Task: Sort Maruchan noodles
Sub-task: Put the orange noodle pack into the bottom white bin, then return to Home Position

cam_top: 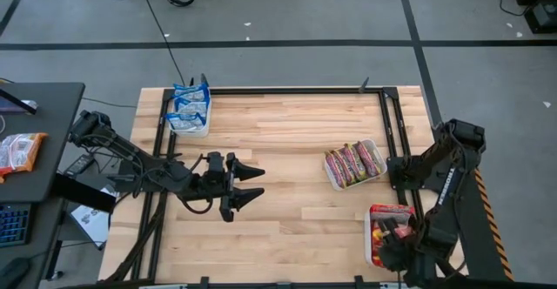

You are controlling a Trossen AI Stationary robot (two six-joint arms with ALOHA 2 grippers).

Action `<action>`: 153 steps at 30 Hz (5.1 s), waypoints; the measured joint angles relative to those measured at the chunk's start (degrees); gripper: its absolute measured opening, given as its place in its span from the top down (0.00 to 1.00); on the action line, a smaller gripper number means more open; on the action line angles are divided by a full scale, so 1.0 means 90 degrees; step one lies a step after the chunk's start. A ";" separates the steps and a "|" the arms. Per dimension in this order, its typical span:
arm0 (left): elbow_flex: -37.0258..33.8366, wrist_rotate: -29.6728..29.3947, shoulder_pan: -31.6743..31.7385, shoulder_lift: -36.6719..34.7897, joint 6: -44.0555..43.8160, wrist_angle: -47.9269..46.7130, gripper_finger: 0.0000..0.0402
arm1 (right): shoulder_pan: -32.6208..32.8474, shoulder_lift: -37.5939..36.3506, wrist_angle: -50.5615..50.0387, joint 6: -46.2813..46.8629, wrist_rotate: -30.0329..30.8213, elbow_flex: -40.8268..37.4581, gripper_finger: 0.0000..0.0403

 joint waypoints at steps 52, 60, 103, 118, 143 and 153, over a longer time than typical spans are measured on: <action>0.0000 -0.0002 0.0034 -0.0002 0.0058 0.0044 0.28 | -0.0890 -0.0024 0.1542 -0.3203 -0.1088 -0.1356 0.66; 0.0000 -0.0002 0.0034 -0.0002 0.0061 0.0044 0.28 | -0.0892 -0.0017 0.1495 -0.2726 -0.1108 -0.1363 0.94; -0.0114 0.0637 0.0492 -0.0311 0.0716 -0.0027 0.41 | -0.1554 -0.3131 0.1880 -0.1755 0.0289 -0.0864 0.76; -0.1159 0.2072 0.2516 -0.1732 0.1157 -0.0817 0.98 | -0.5515 -0.4155 0.3943 -0.4921 -0.0505 -0.0887 0.98; -0.2149 0.3831 0.4374 -0.6547 0.1501 -0.5648 0.98 | -0.7916 -0.6664 0.5241 -0.4237 -0.1202 -0.2811 0.91; -0.2344 0.3844 0.4370 -0.6536 0.1985 -0.5670 0.96 | -0.7760 -0.7184 0.4859 -0.4627 -0.2287 -0.2812 0.91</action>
